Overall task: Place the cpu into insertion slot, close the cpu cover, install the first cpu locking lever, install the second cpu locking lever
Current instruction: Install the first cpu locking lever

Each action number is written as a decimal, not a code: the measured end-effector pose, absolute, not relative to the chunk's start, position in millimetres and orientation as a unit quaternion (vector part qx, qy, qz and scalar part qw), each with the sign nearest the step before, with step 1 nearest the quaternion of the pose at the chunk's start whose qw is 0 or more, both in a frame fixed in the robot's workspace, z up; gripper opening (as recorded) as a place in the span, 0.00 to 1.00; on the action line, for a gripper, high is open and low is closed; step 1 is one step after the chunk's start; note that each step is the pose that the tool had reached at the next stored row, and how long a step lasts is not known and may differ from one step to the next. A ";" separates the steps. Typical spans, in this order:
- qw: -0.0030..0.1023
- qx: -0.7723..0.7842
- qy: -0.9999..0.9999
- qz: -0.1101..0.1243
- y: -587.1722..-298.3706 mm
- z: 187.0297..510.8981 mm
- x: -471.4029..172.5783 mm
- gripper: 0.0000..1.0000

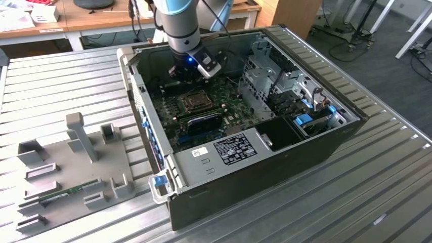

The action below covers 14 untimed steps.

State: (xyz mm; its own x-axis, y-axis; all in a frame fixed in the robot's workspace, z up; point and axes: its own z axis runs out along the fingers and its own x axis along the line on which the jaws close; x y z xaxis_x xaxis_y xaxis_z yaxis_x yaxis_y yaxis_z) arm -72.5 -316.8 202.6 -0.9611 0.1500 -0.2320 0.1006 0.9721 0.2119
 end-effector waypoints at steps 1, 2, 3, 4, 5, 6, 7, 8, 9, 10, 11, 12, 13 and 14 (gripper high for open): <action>0.124 0.064 0.985 0.100 -316.9 202.0 -72.5 0.10; 0.124 0.064 0.985 0.100 -317.0 201.4 -72.5 0.10; 0.124 0.064 0.985 0.100 -317.1 200.8 -72.5 0.10; 0.124 0.064 0.985 0.100 -317.1 200.2 -72.4 0.10; 0.124 0.064 0.985 0.100 -317.2 199.6 -72.4 0.10; 0.124 0.064 0.985 0.100 -317.3 199.1 -72.5 0.10; 0.124 0.064 0.985 0.100 -317.3 198.5 -72.4 0.10; 0.124 0.064 0.985 0.100 -317.4 197.9 -72.4 0.10; 0.124 0.064 0.985 0.100 -317.5 197.4 -72.4 0.10; 0.124 0.064 0.985 0.100 -317.6 197.0 -72.4 0.10; 0.124 0.064 0.985 0.100 -317.8 196.5 -72.4 0.10; 0.124 0.064 0.985 0.100 -318.0 196.0 -72.4 0.10; 0.124 0.064 0.985 0.100 -318.1 195.7 -72.4 0.10; 0.124 0.064 0.985 0.100 -318.3 195.4 -72.4 0.10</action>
